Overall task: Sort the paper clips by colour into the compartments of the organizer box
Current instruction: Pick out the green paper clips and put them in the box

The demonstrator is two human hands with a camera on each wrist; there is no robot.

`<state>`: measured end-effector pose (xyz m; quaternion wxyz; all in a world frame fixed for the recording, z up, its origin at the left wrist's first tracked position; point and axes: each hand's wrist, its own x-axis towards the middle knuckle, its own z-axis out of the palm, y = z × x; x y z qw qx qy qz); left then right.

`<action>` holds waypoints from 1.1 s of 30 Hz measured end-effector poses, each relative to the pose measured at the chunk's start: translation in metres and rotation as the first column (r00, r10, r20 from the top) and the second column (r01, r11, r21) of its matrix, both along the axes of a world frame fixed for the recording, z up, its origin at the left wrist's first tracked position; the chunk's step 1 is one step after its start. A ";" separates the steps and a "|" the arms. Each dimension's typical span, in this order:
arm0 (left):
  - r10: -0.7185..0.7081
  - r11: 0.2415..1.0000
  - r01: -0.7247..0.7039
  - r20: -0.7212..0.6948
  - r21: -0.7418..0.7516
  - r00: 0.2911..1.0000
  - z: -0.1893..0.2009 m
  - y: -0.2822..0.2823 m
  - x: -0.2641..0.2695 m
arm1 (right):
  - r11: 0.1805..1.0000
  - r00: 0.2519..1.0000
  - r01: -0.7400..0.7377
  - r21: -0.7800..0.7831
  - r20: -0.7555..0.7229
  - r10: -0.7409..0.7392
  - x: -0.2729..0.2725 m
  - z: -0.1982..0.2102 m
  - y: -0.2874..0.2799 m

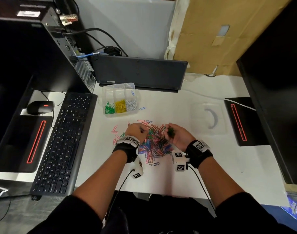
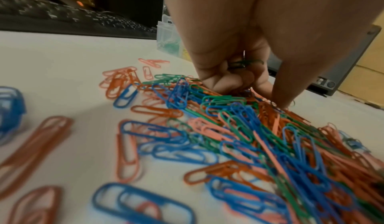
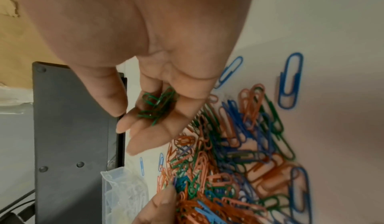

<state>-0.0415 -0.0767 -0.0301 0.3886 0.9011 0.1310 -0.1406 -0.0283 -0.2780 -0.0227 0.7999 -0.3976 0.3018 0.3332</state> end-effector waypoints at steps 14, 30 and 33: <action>0.234 0.856 -0.264 -0.122 -0.444 0.965 -0.003 -0.006 -0.003 | 0.002 0.661 -0.183 -0.983 -0.122 0.740 -0.003 0.002 0.009; -0.024 0.934 -0.011 -0.094 -0.356 0.995 0.012 -0.026 -0.006 | 0.237 0.558 -0.150 -0.960 0.116 0.822 -0.018 -0.006 -0.018; -0.149 0.973 0.142 -0.023 -0.179 0.989 0.009 -0.026 -0.009 | 0.314 0.633 -0.105 -0.944 0.180 0.753 -0.016 -0.008 -0.031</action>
